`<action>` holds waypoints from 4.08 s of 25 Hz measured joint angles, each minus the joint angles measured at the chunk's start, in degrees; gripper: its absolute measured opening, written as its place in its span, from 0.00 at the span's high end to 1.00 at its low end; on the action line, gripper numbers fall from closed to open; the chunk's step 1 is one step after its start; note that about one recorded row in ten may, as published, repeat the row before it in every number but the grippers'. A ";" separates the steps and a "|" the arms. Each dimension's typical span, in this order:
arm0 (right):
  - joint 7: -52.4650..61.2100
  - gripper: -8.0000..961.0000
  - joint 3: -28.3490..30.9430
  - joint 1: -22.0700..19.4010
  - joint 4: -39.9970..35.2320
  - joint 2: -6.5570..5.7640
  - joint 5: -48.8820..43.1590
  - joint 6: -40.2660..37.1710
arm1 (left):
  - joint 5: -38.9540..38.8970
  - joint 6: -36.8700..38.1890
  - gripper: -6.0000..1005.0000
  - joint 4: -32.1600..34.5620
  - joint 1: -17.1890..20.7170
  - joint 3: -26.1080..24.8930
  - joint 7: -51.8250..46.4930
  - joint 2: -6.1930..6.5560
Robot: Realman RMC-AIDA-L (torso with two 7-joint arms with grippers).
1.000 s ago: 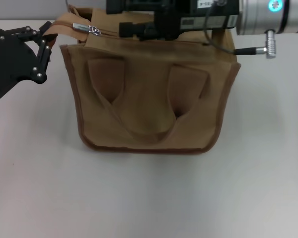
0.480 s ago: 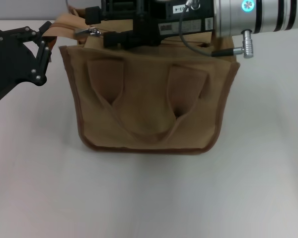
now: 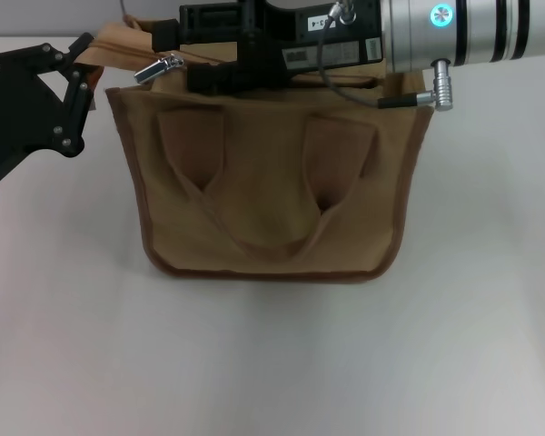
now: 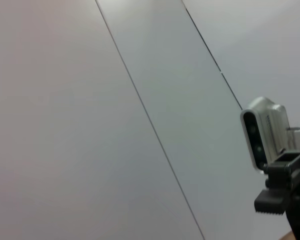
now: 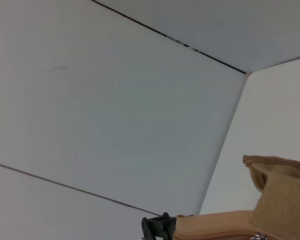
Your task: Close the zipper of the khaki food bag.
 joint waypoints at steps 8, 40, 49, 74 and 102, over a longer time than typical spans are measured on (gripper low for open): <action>-0.17 0.17 -0.10 0.15 0.00 0.50 0.00 0.69 | -0.05 1.12 0.95 -0.08 -0.37 0.00 -0.07 0.00; -1.63 0.17 -2.69 0.90 -0.40 1.01 -0.44 4.49 | -0.69 2.55 0.94 -0.97 -3.40 0.33 -3.10 -0.18; -3.60 0.18 -4.78 1.27 -1.08 0.98 -0.62 4.82 | -1.90 2.47 0.93 -1.52 -3.36 0.11 -3.19 -0.12; -3.79 0.71 -5.97 1.17 -3.52 0.77 -4.57 5.77 | -2.06 3.47 0.93 -2.17 -3.27 0.44 -3.95 -0.08; -7.93 0.98 -8.19 0.31 -7.21 0.95 -4.58 3.78 | -2.72 1.64 0.92 -2.22 -1.59 -0.25 -3.51 0.09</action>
